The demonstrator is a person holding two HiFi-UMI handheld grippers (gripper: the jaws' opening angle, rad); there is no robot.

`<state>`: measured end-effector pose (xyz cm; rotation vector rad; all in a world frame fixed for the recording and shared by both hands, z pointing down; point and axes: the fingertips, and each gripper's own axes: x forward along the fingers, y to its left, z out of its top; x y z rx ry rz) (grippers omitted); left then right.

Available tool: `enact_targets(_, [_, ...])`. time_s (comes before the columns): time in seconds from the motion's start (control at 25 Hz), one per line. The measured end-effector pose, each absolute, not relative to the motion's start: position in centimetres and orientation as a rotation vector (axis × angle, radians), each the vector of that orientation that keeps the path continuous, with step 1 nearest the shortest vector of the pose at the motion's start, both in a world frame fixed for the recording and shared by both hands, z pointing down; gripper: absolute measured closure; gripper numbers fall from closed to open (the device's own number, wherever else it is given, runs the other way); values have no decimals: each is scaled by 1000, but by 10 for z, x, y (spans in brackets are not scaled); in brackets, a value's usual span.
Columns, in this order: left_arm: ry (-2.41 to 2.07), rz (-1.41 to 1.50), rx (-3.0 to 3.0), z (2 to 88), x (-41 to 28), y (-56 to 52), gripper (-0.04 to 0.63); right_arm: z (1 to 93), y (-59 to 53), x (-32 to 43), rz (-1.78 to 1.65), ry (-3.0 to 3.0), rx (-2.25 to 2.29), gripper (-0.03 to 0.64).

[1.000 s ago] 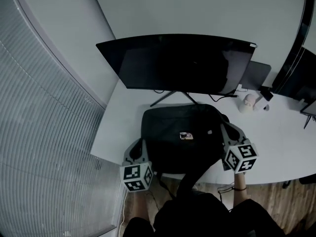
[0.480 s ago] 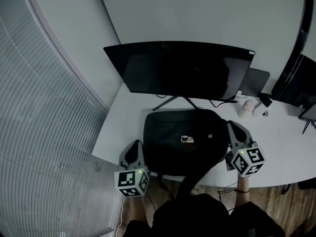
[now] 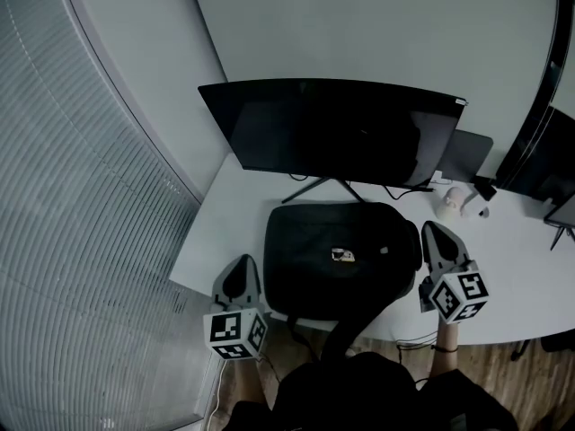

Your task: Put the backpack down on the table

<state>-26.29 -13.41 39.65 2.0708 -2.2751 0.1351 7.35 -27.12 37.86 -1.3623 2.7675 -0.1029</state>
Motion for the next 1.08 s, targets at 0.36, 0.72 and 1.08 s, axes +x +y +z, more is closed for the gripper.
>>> enact_targets(0.36, [-2283, 136, 2069, 397, -261, -134, 580, 377, -271, 74, -90, 2772, -1341, 603])
enact_targets(0.72, [-2279, 139, 2050, 401, -263, -133, 580, 382, -270, 77, -88, 2776, -1352, 603])
enact_targets(1.08, [-2269, 153, 2030, 409, -266, -136, 580, 389, -272, 75, -89, 2790, -1360, 603])
